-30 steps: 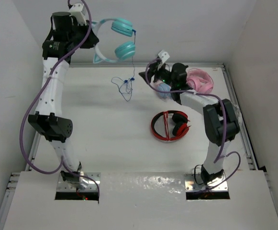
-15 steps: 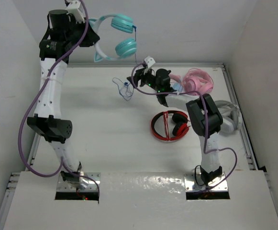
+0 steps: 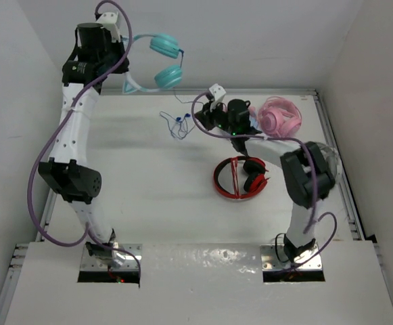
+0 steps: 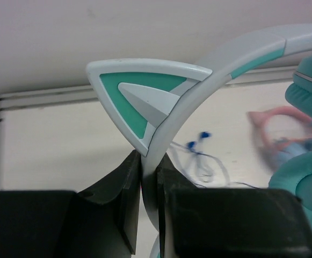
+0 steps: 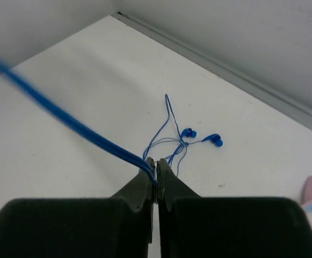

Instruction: Wrap the headphones

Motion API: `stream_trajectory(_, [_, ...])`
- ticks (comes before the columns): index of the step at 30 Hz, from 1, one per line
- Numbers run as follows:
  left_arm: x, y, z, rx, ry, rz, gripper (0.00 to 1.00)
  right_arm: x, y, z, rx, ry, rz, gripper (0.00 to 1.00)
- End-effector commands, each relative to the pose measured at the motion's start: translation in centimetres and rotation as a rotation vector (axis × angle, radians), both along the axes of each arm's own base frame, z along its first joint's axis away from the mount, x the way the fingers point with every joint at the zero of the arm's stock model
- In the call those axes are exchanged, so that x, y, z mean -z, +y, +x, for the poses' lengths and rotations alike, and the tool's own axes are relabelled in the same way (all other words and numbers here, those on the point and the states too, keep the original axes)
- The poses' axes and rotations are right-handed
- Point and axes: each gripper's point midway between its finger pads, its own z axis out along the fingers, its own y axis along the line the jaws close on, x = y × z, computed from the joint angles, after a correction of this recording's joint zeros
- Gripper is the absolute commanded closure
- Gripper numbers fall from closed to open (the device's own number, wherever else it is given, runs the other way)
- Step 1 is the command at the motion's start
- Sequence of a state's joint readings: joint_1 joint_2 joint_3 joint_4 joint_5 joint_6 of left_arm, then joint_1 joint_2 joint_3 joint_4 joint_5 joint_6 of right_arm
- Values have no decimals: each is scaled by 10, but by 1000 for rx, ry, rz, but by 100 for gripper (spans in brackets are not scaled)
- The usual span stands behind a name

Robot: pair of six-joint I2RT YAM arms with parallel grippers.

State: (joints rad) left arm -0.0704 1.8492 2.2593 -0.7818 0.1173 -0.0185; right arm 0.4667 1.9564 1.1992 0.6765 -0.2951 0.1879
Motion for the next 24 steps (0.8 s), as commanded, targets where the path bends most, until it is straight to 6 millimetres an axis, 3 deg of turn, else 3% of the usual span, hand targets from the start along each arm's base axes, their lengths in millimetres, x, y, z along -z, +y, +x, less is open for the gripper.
stream_trajectory(1, [-22,44,14,-151,-129,209,100,-48,-11,-51,-179,-105,-216,100])
stream_trajectory(2, [-18,47,19,-160,-131,242,100,-47,-15,-61,-212,-83,-269,100])
stream_trajectory(3, [-11,52,27,-180,-129,284,100,-74,-16,-67,-229,-115,-291,100])
stream_trajectory(4, [-8,54,30,-172,-129,362,100,-59,-26,-82,-266,-46,-388,100])
stream_trajectory(5, [-1,45,36,-154,-125,409,100,-82,-26,-84,-272,-73,-409,100])
stream_trajectory(6, [5,44,40,-155,-126,453,100,-82,-37,-92,-258,-31,-460,100])
stream_trajectory(8, [12,29,43,-97,-134,536,100,-113,-43,-90,-236,-92,-492,100])
stream_trajectory(10, [21,12,48,-39,-142,575,100,-128,-50,-92,-219,-117,-532,100])
stream_trajectory(13, [33,-18,50,55,-148,633,100,-169,-50,-87,-174,-221,-531,100])
stream_trajectory(14, [39,-27,50,88,-144,640,100,-189,-48,-82,-149,-281,-505,100])
stream_trajectory(16, [45,-50,47,158,-145,636,100,-205,-49,-74,-108,-328,-491,100])
stream_trajectory(17, [52,-64,43,222,-139,616,100,-223,-50,-69,-80,-369,-486,100])
stream_trajectory(20, [67,-104,26,388,-118,613,100,-241,-58,-40,25,-409,-527,100])
stream_trajectory(24, [78,-140,3,541,-103,608,100,-254,-70,1,147,-430,-541,100])
